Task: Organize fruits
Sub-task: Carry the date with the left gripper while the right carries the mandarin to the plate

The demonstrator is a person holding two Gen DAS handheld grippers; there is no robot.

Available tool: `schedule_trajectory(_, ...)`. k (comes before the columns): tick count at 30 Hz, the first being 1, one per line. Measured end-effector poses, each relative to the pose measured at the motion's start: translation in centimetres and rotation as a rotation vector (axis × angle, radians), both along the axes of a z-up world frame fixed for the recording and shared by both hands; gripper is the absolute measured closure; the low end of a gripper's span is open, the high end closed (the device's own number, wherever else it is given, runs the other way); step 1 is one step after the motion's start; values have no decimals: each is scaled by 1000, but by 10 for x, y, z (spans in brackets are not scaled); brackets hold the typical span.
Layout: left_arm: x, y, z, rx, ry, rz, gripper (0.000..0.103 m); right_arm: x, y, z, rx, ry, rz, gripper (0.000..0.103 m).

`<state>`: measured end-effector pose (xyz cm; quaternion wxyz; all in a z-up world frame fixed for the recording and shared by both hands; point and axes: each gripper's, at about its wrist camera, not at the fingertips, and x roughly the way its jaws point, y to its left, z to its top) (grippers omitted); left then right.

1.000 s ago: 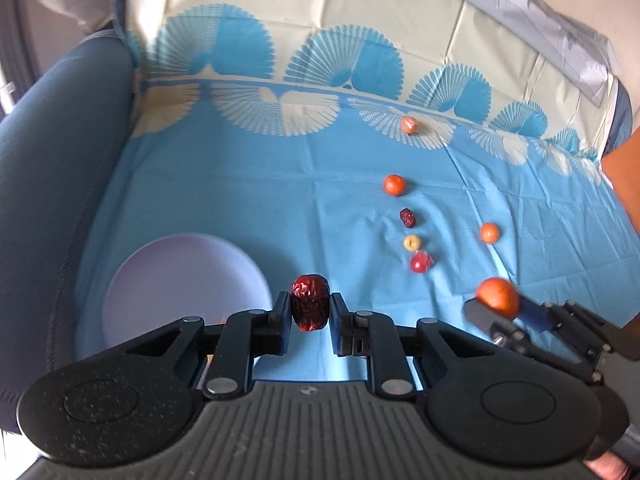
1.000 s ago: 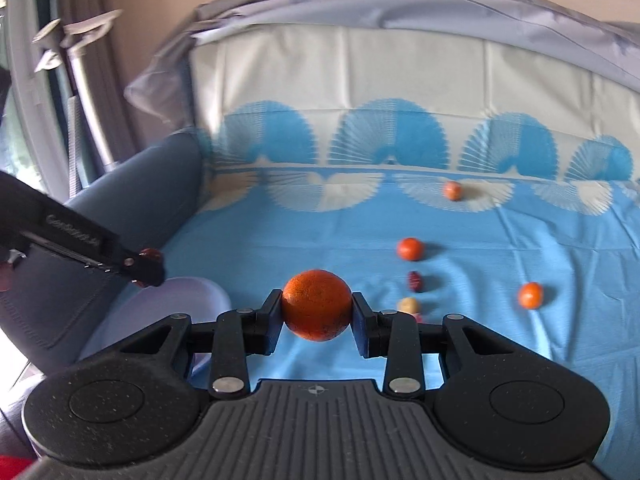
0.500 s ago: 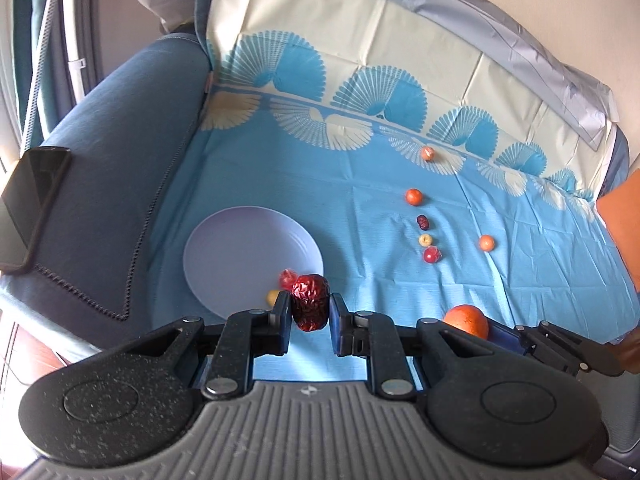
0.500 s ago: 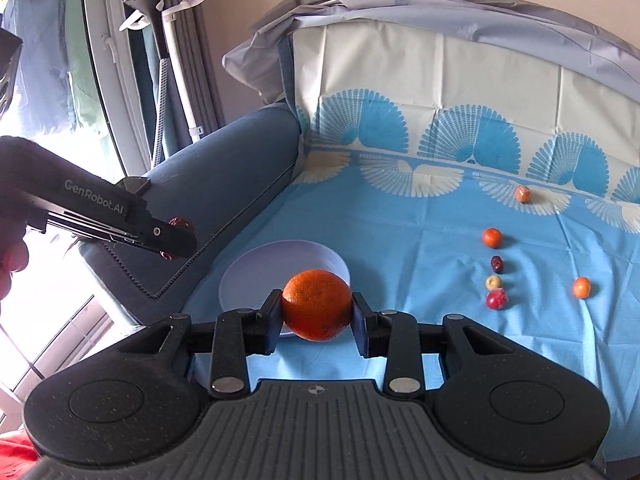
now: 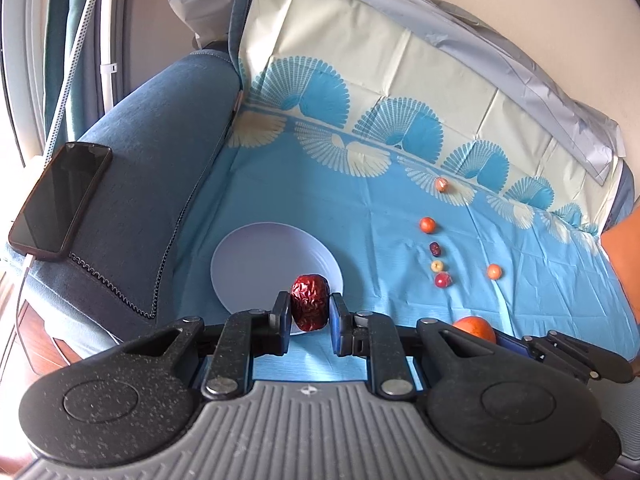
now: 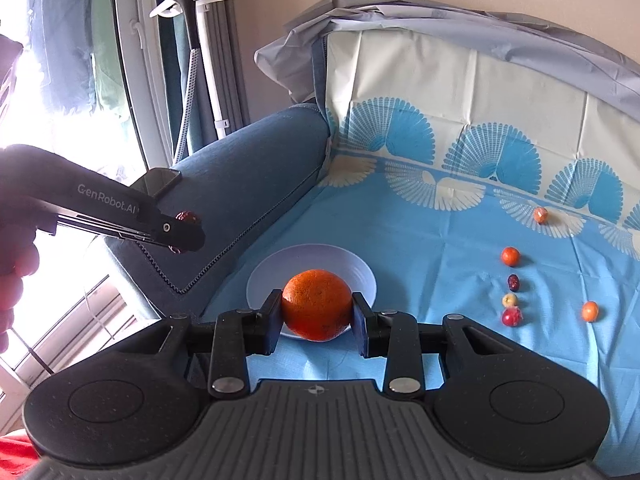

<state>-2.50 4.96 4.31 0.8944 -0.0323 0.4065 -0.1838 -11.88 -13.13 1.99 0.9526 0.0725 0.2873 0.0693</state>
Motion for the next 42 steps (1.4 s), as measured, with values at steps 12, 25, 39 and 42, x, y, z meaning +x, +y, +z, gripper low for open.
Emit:
schedule_trajectory(12,26,6,-16,-5,44,38,82,18,2,-11,-3,48,7,66)
schedule_trajectory(25,61,4,-48,26,110,50,82,52,3,-34,-11,109,9,66)
schedule_trajectory(39,105,-13,-76,75,167,44,82,99,5,-72,-10,182,23,66)
schedule_trajectory(42,117,-21,-85,100,176,41,82,112,6,-80,-18,185,25,66)
